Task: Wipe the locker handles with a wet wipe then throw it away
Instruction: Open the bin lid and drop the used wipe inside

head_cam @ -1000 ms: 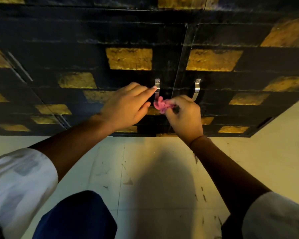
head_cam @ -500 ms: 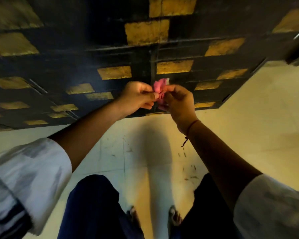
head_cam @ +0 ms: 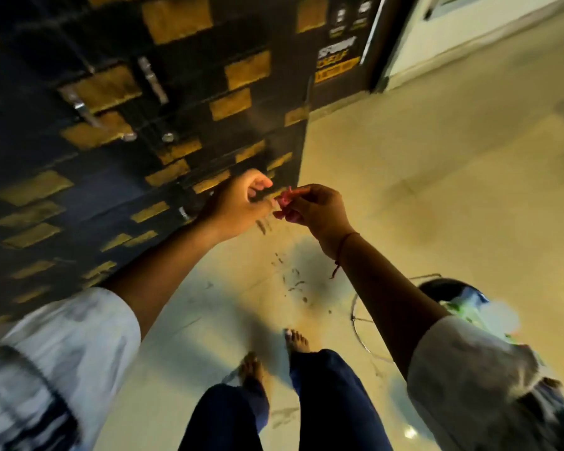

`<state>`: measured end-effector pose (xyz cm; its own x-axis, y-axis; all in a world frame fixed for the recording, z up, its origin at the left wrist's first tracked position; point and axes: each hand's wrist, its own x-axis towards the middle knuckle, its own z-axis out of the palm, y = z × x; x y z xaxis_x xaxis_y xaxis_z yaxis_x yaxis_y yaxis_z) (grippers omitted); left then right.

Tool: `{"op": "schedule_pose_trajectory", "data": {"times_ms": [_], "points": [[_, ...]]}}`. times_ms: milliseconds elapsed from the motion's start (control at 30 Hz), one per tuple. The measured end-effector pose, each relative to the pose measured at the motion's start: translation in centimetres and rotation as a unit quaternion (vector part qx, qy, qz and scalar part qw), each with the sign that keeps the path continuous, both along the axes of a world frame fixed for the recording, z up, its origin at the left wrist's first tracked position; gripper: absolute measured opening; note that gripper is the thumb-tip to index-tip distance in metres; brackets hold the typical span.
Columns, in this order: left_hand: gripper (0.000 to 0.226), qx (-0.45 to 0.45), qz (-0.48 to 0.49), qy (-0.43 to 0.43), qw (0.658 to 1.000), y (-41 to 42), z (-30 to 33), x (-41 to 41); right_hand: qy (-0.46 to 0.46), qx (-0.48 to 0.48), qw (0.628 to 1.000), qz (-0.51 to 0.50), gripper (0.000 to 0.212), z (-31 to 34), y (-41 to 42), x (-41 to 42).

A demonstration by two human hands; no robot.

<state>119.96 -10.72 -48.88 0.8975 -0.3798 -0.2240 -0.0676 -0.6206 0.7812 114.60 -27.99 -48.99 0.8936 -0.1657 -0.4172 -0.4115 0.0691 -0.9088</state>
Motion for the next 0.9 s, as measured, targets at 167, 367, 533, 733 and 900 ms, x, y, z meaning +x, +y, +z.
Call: {"op": "schedule_pose_trajectory", "data": {"times_ms": [167, 367, 533, 733, 900], "points": [[0.059, 0.108, -0.113, -0.074, 0.985, -5.3, 5.1, -3.0, -0.001, -0.068, 0.995, -0.072, 0.003, 4.4, -3.9, -6.3], [0.069, 0.194, -0.267, -0.152, 0.932, -12.5, 8.0, -8.1, -0.011, -0.116, 0.977, -0.179, 0.003, 6.4, -7.8, -15.0], [0.073, 0.208, -0.381, -0.241, 0.868, -18.6, 7.9, -14.7, 0.004, -0.157, 0.953, -0.259, 0.004, 6.5, -11.1, -23.8], [0.079, 0.201, -0.490, -0.327, 0.783, -26.5, 7.7, -25.5, 0.050, -0.277, 0.901, -0.331, 0.004, 6.5, -16.2, -36.9], [0.078, 0.191, -0.541, -0.341, 0.745, -33.7, 5.9, -37.3, 0.081, -0.288, 0.875, -0.380, 0.008, 4.4, -21.5, -49.9]]}}
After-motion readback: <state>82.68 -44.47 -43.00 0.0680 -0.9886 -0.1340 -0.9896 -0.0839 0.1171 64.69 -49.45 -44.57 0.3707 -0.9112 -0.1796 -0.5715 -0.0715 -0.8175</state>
